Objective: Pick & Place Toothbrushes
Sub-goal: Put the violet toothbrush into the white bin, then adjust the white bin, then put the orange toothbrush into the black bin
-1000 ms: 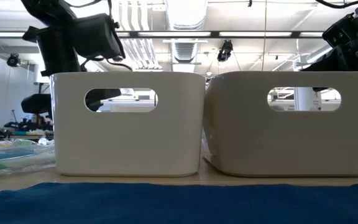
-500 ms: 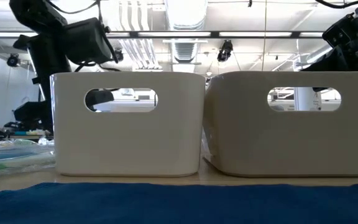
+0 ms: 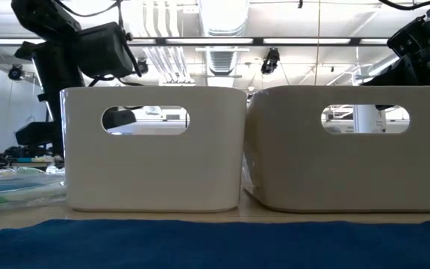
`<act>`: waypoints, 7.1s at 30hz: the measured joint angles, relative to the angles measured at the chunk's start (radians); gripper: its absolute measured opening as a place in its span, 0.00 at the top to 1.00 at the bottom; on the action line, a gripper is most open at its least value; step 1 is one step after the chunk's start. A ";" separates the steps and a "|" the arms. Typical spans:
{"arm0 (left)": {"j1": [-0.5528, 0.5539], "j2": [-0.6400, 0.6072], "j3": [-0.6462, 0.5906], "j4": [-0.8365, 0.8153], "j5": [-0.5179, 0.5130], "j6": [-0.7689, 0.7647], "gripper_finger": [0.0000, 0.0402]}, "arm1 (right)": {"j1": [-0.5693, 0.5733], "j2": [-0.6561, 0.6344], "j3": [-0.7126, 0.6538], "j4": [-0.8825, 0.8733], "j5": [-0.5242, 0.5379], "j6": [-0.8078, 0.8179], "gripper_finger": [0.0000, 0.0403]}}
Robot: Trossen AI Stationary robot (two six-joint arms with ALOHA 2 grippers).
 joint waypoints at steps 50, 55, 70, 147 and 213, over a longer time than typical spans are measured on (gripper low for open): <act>-0.299 0.230 0.787 0.009 -0.341 0.563 0.92 | 0.000 0.000 0.000 0.000 0.000 0.003 0.98; -0.322 0.289 0.805 0.005 -0.384 0.502 0.92 | 0.000 0.000 0.000 0.000 0.000 0.001 0.98; -0.367 0.309 0.709 -0.119 -0.466 0.192 0.92 | 0.000 0.000 0.000 0.000 0.000 0.002 0.98; -0.306 0.310 0.616 -0.075 0.024 0.290 0.69 | 0.000 0.000 0.000 -0.001 0.000 0.003 0.98; -0.354 0.234 0.534 -0.473 -0.005 0.027 0.70 | 0.000 0.000 0.000 0.000 0.000 0.002 0.98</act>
